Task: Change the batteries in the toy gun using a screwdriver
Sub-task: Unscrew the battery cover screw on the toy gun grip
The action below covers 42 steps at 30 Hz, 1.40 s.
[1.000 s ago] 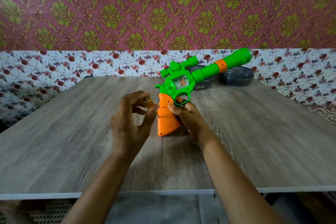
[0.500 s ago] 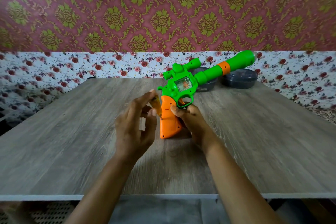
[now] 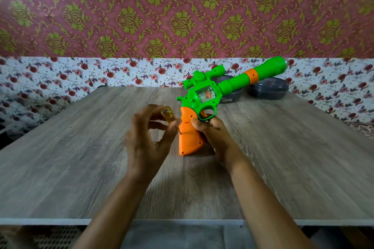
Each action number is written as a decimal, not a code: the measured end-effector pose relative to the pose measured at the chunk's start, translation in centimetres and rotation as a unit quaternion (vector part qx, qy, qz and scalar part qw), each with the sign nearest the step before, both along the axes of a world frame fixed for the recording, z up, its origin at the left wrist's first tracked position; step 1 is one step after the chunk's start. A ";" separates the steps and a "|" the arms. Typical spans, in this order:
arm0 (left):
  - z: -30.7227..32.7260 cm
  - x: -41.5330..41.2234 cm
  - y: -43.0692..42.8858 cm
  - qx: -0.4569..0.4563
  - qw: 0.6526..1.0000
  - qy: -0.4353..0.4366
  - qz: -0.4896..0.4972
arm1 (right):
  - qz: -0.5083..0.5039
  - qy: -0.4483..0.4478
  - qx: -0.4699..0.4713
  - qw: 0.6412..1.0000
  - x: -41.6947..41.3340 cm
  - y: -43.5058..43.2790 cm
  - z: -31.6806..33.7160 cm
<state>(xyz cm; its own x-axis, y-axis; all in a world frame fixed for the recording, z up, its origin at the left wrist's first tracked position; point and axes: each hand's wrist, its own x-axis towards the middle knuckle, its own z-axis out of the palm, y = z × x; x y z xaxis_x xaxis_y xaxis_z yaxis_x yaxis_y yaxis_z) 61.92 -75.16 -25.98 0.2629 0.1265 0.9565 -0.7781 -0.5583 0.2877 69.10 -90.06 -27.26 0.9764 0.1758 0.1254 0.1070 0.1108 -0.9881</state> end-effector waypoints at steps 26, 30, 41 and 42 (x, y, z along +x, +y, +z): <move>0.1 -0.3 0.0 -0.054 0.999 -0.007 -0.006 | 0.003 -0.009 0.021 1.000 0.1 0.1 -0.1; 0.2 -0.2 0.3 -0.006 0.999 -0.015 0.034 | 0.008 -0.015 0.023 1.000 0.1 0.1 -0.1; 0.3 -0.2 0.3 0.042 0.998 -0.020 0.040 | 0.006 -0.012 0.034 0.999 -0.3 0.2 0.2; 0.2 -0.1 0.3 0.035 0.998 -0.018 0.040 | 0.007 -0.014 0.035 0.999 -0.3 0.2 0.3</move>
